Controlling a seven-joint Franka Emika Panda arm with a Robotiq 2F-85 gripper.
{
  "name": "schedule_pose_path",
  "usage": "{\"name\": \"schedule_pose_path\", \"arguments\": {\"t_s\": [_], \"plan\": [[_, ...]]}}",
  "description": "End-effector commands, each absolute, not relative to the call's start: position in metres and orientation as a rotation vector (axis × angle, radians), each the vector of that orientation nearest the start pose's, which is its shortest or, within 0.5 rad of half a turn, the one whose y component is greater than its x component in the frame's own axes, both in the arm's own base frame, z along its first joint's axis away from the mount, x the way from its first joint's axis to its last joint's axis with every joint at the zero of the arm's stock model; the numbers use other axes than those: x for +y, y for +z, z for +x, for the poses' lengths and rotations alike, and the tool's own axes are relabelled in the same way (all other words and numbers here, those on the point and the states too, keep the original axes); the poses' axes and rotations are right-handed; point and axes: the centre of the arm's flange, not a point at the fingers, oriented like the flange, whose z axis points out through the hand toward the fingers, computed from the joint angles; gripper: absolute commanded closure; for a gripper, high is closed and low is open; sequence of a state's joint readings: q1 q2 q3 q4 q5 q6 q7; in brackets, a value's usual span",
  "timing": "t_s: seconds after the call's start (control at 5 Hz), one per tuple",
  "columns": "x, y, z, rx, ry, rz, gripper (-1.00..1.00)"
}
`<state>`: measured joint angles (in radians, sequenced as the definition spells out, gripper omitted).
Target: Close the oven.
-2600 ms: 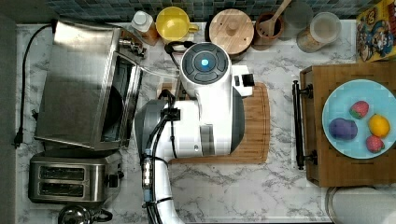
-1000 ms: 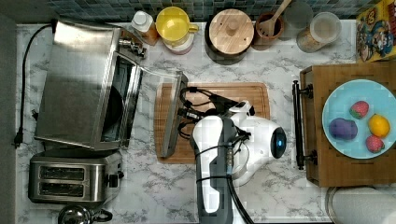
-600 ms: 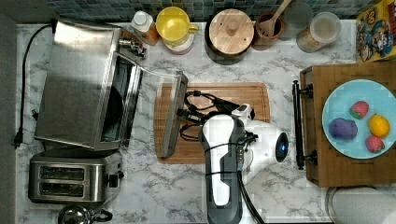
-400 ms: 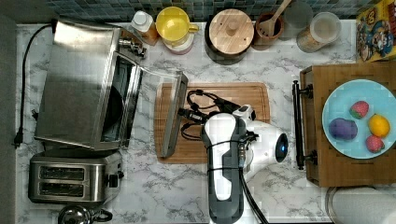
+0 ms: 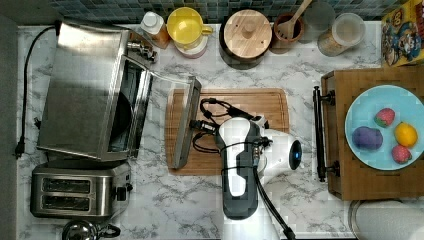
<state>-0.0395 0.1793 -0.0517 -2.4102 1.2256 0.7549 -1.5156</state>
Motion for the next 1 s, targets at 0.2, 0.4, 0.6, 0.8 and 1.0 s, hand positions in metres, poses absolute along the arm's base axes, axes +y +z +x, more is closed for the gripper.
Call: {"name": "schedule_pose_path", "arguments": {"t_s": [0.2, 0.4, 0.6, 0.8, 1.0], "plan": [[-0.03, 0.253, 0.509, 0.287, -0.357, -2.29, 1.0], [-0.016, 0.24, 0.517, 0.225, -0.287, -2.277, 1.0], [0.007, 0.23, 0.517, 0.2, -0.274, -2.271, 1.0], [0.02, 0.224, 0.52, 0.206, -0.277, -2.274, 1.0], [0.025, 0.224, 0.521, 0.223, -0.291, -2.267, 1.0]]}}
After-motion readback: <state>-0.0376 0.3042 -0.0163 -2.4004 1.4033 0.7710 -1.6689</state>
